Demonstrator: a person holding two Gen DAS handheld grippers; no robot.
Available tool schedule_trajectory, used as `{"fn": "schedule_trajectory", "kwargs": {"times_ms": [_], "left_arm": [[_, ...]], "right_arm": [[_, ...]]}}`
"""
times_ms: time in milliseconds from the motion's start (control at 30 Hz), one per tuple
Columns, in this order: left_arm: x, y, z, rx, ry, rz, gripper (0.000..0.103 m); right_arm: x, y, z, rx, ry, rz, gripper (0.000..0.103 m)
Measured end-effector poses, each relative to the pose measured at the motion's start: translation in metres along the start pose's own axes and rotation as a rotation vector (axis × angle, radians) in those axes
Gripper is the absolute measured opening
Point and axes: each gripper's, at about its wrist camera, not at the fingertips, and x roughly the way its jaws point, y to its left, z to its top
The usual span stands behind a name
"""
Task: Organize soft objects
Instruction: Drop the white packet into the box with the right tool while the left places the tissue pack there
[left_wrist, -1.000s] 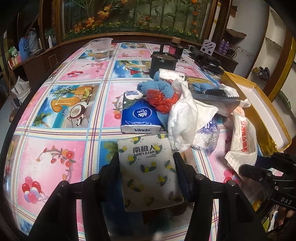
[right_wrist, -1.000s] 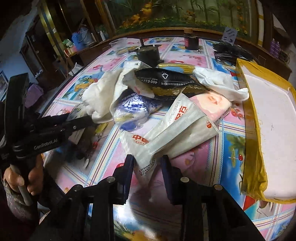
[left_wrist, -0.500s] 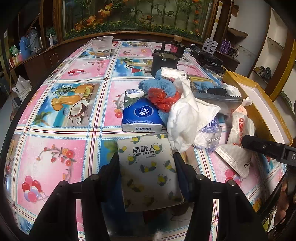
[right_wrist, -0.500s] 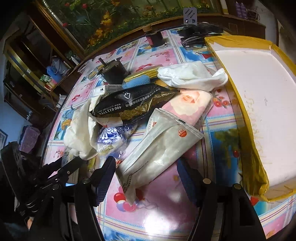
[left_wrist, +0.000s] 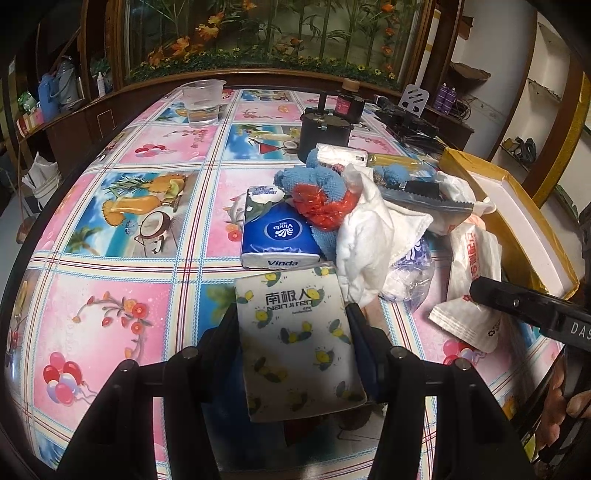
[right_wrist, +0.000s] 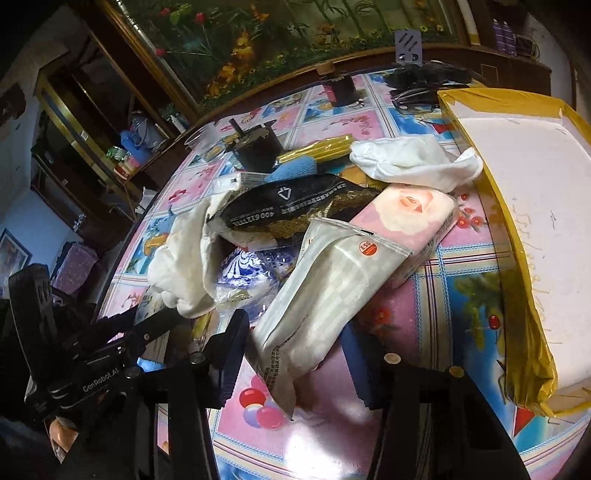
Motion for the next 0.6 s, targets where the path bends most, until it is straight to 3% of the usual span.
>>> {"fn": "schedule_trajectory", "kwargs": {"times_ms": [233, 600], "left_arm": [[-0.005, 0.001, 0.001, -0.009, -0.011, -0.024, 0.055], [-0.019, -0.021, 0.013, 0.033, -0.044, -0.031, 0.055]], "right_arm": [[-0.024, -0.002, -0.010, -0.025, -0.053, 0.082, 0.054], [-0.050, -0.017, -0.003, -0.002, -0.116, 0.139, 0.054]]}}
